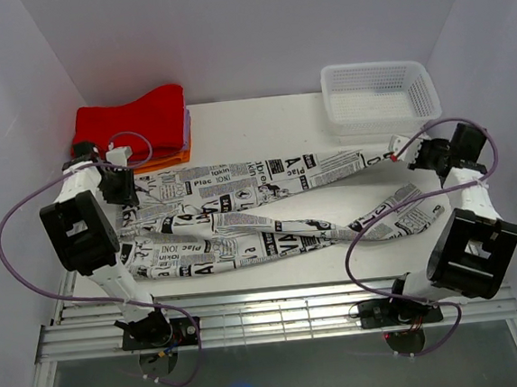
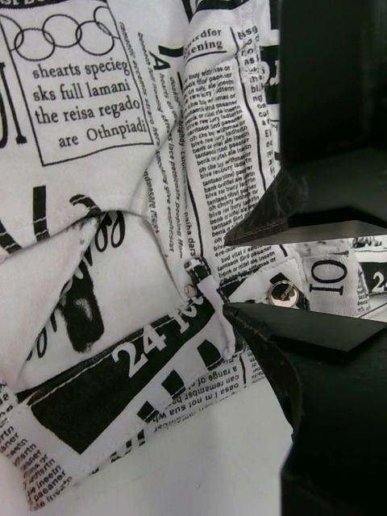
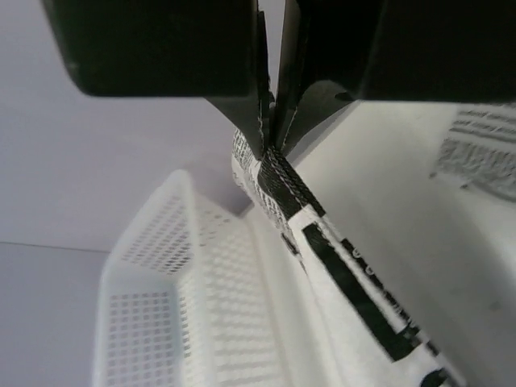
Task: Fold and stack the trousers
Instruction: Flatten the trousers out
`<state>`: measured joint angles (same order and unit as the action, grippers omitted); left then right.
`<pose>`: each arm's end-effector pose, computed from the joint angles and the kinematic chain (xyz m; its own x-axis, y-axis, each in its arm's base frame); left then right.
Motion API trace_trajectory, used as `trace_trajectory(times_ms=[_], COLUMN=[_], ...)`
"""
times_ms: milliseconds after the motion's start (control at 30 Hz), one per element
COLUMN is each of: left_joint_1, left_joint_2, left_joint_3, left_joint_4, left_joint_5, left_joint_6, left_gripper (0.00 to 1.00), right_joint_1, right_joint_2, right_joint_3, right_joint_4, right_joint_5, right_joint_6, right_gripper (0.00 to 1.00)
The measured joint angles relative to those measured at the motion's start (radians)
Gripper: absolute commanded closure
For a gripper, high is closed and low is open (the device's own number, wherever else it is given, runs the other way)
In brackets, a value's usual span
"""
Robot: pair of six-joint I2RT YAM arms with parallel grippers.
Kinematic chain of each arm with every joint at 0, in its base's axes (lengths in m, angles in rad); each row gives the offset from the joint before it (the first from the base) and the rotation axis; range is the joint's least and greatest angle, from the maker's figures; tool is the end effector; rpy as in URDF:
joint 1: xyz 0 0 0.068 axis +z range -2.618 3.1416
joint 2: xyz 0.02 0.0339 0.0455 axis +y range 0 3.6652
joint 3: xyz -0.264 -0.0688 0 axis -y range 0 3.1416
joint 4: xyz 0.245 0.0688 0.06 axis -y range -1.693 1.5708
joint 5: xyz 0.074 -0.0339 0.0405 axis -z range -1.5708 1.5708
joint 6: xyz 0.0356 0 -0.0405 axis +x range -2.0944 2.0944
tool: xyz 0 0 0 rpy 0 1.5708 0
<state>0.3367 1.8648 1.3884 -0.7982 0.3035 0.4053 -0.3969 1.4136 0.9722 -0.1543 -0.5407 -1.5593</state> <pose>0.3558 0.1133 0.2039 -0.9215 0.0761 -0.3809 0.1419 0.9788 -0.1476 0.2951 -0.1038 0.2652 0.0556 -0.9529 -0.2983 -0.5181 0.2279 -0.8244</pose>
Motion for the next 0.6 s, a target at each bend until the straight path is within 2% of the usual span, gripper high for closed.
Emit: trace_trajectory(times_ms=[67,100,200,267,300,333,433,600], left_joint_1=[0.005,0.009,0.024,0.039,0.044,0.051,0.061,0.063], left_joint_2=[0.011,0.013,0.013,0.013,0.013,0.013,0.013,0.014], left_joint_3=[0.006,0.006,0.006,0.006,0.006,0.006,-0.005,-0.068], left_joint_4=[0.002,0.002,-0.003,-0.009,-0.011,-0.013,-0.014,-0.006], left_joint_5=[0.000,0.000,0.001,0.001,0.001,0.003,0.008,0.003], left_joint_6=[-0.005,-0.006,-0.006,-0.003,-0.003,-0.002,-0.002,-0.004], left_gripper=[0.56,0.56,0.55,0.54,0.54,0.53,0.53,0.57], right_joint_1=[-0.034,-0.052,-0.121,-0.155,-0.165,-0.172,-0.167,-0.091], right_joint_2=[-0.006,0.006,0.080,0.121,0.132,0.143,0.161,0.168], right_joint_3=[-0.099,-0.144,-0.206,-0.190,-0.170,-0.133,0.008,0.215], right_joint_4=[0.008,0.006,-0.032,-0.041,-0.058,-0.090,-0.163,-0.294], right_joint_5=[0.016,0.025,0.077,0.117,0.128,0.142,0.149,0.148], right_joint_6=[-0.111,-0.160,-0.257,-0.272,-0.274,-0.266,-0.197,-0.034], right_gripper=[0.81,0.66,0.34,0.31,0.20,0.17,0.17,0.27])
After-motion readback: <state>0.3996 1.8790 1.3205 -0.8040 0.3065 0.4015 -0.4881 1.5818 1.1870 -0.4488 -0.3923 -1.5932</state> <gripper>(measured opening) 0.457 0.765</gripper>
